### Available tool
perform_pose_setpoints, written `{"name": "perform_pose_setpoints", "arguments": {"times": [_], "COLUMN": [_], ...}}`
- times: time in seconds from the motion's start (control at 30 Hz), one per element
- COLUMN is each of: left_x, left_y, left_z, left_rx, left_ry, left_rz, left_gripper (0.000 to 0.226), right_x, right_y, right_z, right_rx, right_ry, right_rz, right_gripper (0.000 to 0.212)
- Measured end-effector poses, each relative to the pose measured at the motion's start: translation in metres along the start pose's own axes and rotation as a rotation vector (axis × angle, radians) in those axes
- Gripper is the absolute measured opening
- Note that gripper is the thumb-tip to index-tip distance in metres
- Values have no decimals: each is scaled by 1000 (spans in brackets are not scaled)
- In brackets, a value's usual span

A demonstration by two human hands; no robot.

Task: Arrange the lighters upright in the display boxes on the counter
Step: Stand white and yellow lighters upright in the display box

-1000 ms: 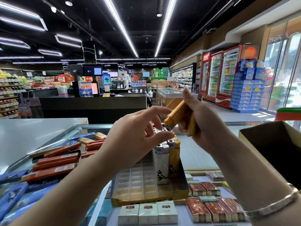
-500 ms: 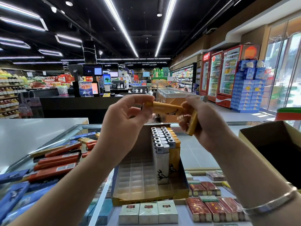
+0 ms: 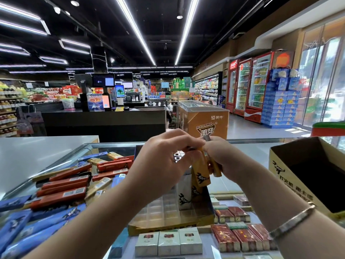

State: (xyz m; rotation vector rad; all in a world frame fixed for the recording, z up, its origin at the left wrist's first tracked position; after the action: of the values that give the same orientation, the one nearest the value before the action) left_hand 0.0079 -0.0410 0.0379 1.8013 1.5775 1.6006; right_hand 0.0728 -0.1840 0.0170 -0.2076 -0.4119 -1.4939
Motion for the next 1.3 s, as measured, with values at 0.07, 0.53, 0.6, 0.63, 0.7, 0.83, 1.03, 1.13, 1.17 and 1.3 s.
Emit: {"name": "perform_pose_setpoints", "arguments": {"times": [0.07,0.53,0.6,0.63,0.7,0.83,1.03,1.13,1.17,1.3], "left_x": [-3,-11,-13,-14,-14,-11,-10,-9,-8,-2], "left_y": [0,-3,-4,-4,-5,-2,-3,-2,-1,2], "left_z": [-1,-8,-7,-7,-7,-3,8,9,10,16], "left_rx": [-21,-170,-183,-192,-209,-151,-14,25,45,166], "left_ry": [46,334,371,386,407,394,299,216,163,-90], "left_rz": [23,199,188,188,201,218,314,313,309,208], "left_gripper": [24,22,21,20,18,12,25,25,27,36], "right_x": [-1,-1,-1,-1,-1,-1,-1,5,9,18], "right_y": [1,5,6,6,5,2,3,5,5,2], "right_z": [-1,-1,-1,0,0,0,-2,-1,0,5], "right_rx": [13,13,15,16,17,33,47,80,90,82], "right_ry": [-14,-44,-39,-35,-27,-37,31,114,158,416], "right_rz": [7,30,34,34,35,40,27,-57,-85,-144], "right_gripper": [14,23,25,25,24,11,28,34,35,45]}}
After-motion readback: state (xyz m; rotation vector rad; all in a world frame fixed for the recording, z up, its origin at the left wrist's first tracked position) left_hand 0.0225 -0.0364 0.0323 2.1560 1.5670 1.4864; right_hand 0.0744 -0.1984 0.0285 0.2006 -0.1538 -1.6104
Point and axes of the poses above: each hand's wrist, its own y-axis towards the middle knuckle, its own x-axis out of the back of the hand, z = x × y, the point moved 3 cm from there along y, towards the middle knuckle, and after that the axes turned 4 degrees about x, right-handed, at the moved point
